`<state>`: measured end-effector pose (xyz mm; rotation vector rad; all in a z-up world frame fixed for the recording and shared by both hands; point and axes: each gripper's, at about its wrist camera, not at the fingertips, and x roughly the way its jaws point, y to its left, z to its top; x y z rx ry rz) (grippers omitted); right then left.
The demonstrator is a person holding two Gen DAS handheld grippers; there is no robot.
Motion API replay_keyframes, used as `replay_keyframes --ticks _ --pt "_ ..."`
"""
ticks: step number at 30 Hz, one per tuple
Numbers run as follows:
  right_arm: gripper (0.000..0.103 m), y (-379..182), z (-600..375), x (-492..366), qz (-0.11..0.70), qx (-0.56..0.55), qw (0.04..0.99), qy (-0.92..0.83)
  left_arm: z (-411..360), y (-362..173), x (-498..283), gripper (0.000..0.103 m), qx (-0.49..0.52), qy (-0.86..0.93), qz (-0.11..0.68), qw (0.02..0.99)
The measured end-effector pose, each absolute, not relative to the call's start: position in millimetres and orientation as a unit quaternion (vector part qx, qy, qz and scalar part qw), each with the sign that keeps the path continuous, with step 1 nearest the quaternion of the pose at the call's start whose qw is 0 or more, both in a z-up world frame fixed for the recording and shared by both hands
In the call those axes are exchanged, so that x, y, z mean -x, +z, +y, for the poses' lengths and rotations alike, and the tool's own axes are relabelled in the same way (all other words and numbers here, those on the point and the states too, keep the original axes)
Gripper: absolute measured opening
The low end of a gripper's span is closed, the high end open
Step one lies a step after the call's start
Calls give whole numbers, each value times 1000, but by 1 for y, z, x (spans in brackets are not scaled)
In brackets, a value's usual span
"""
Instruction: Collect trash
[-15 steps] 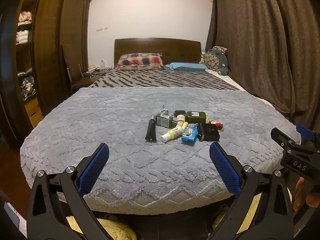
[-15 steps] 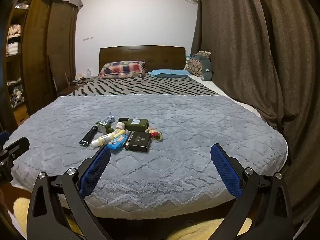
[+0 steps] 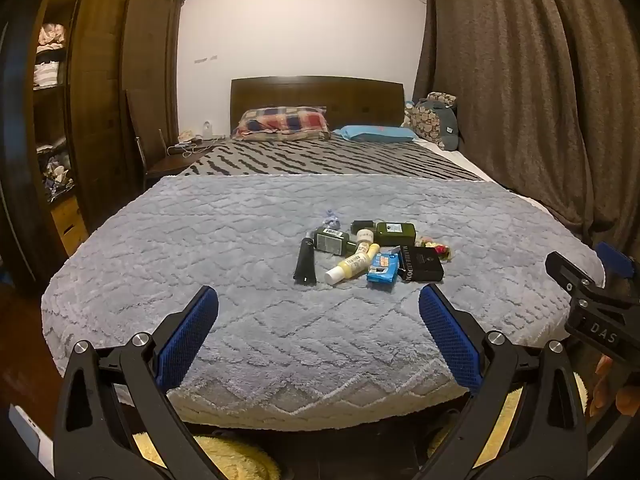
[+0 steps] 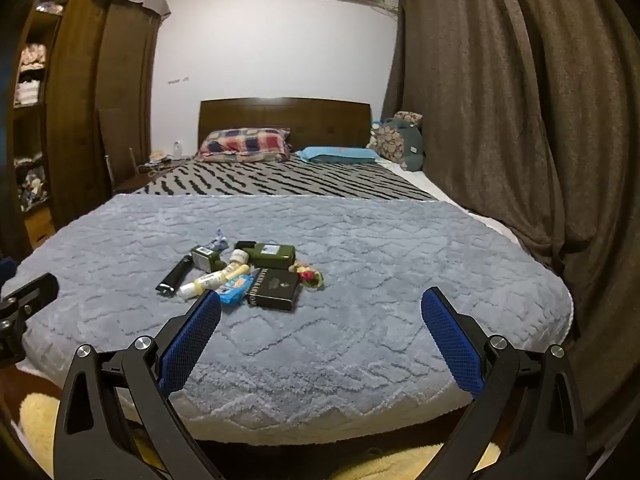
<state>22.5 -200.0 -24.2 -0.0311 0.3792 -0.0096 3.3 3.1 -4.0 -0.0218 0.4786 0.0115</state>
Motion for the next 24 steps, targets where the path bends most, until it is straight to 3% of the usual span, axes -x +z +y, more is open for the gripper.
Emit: replay_keyframes --ticks 24 --pt "100 -21 -212 -19 189 -18 982 18 0 -8 -5 95 3 6 237 972"
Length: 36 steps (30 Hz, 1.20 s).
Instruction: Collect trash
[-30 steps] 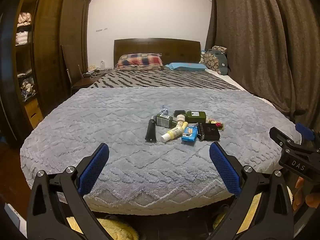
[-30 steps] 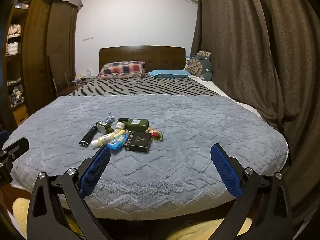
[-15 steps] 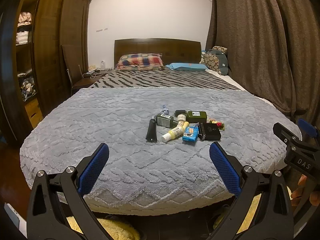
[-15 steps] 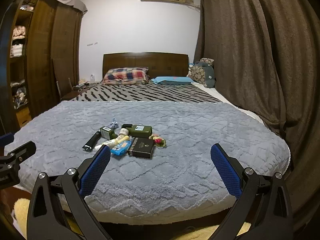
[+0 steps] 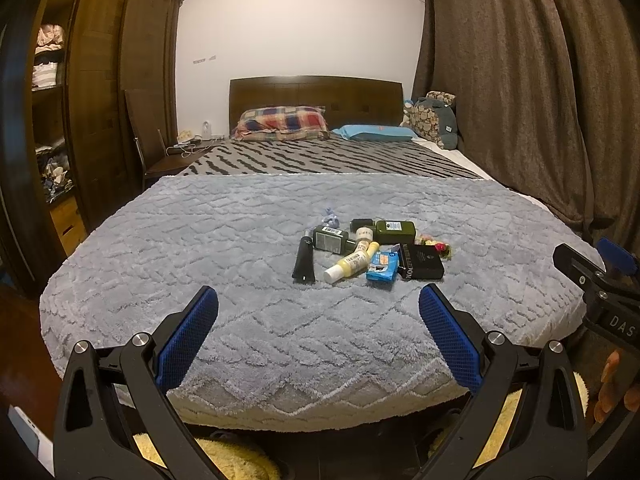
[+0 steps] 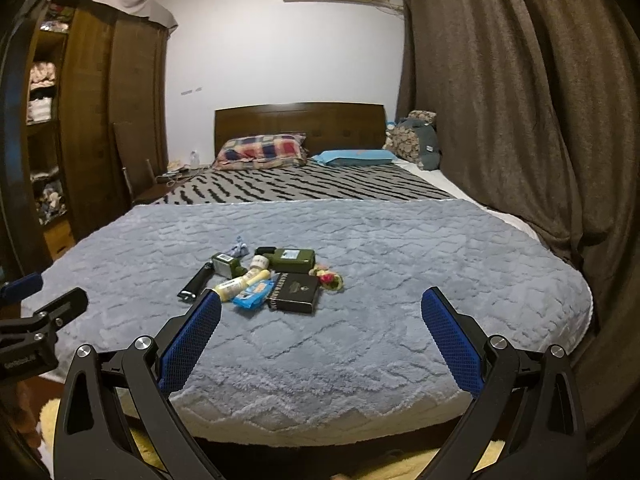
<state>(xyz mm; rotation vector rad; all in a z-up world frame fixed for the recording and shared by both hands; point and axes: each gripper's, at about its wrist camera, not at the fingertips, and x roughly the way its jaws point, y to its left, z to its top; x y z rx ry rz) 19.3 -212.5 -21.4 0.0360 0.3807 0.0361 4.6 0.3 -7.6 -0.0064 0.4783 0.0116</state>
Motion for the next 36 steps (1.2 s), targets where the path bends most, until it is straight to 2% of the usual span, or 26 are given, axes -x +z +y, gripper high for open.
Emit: replay_keyframes --ticks 36 --pt "100 -27 -210 -24 195 -8 981 20 0 -12 -8 95 5 7 244 970"
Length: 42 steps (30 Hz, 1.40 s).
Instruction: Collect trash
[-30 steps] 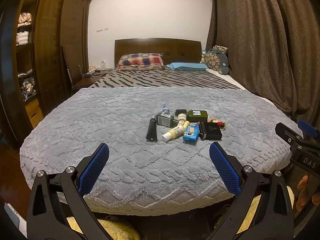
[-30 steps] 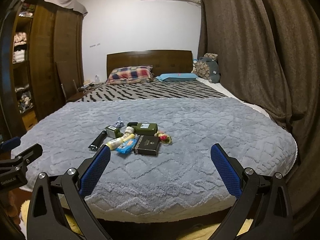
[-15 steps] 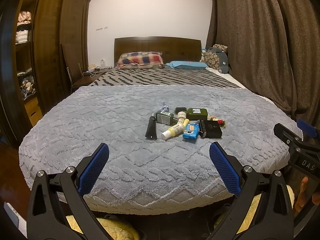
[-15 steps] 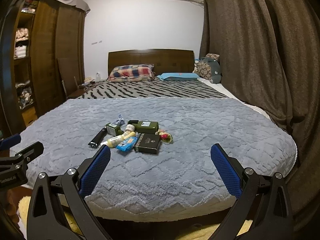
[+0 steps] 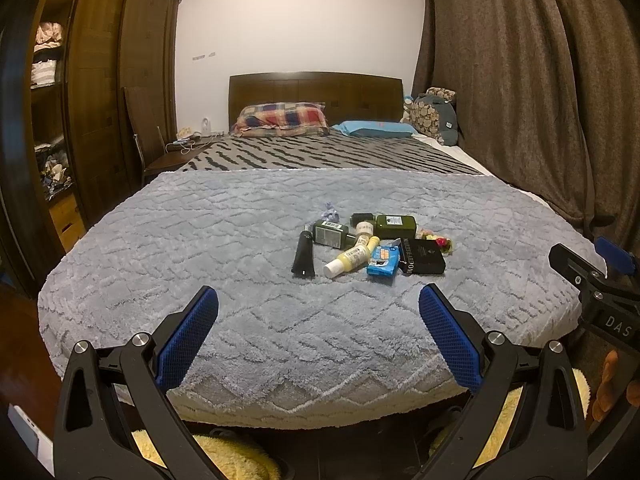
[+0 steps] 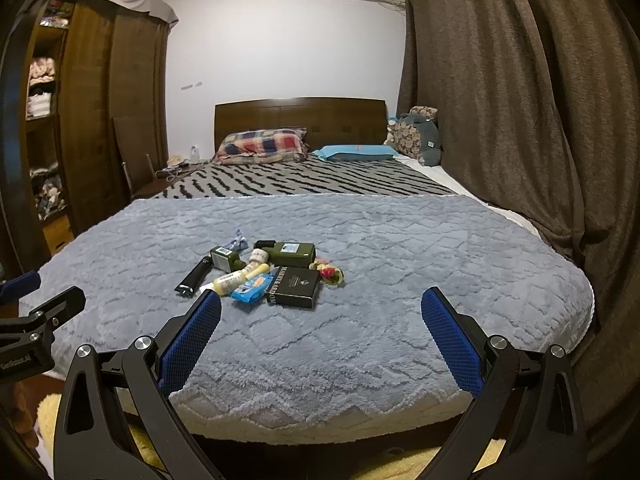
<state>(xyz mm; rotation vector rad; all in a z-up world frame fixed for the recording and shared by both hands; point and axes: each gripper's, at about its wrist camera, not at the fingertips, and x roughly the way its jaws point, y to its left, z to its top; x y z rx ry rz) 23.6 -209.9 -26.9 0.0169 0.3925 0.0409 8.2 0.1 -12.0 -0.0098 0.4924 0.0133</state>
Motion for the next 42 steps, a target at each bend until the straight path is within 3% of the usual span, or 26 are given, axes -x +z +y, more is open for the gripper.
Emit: replay_keyframes --ticks 42 --pt "100 -38 -215 -39 214 -28 976 24 8 -22 -19 95 13 0 258 966"
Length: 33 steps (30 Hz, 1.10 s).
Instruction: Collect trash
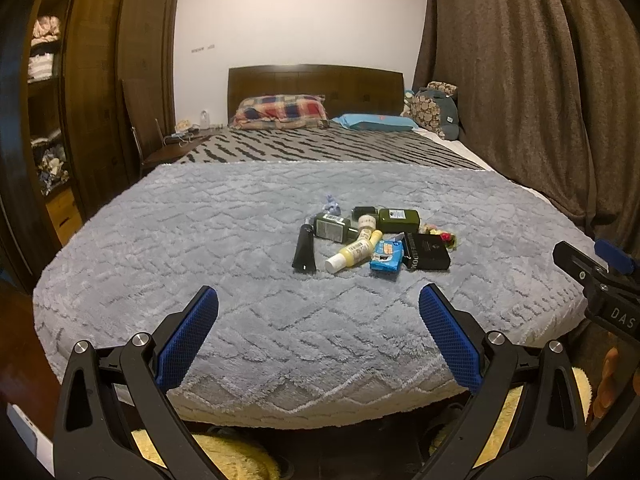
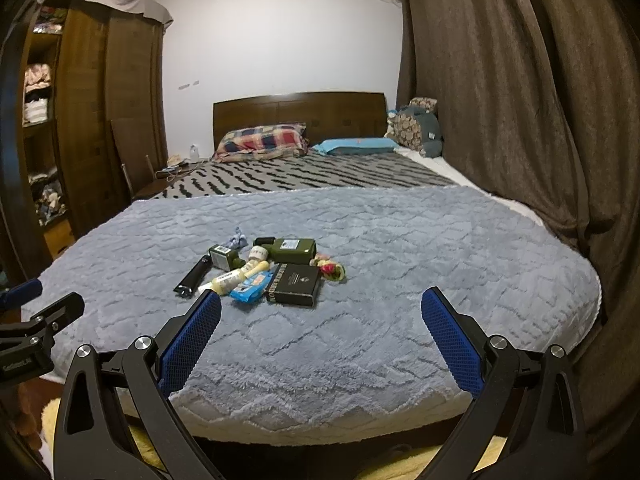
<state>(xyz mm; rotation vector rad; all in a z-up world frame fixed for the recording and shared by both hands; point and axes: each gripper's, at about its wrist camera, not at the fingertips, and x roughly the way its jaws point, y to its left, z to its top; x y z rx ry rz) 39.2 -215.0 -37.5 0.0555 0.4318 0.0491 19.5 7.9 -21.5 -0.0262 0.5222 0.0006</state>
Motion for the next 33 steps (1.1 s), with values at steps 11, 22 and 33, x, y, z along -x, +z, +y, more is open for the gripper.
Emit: replay_keyframes --ticks 11,22,33 --pt "100 -67 -215 -73 246 -37 968 29 13 -44 -50 95 5 0 278 961" --pt "100 -101 -208 -120 292 -43 955 30 19 -80 -97 95 -8 -15 319 948" --pt "100 -138 -188 -193 333 -54 941 29 13 -113 -148 92 -30 -52 341 938"
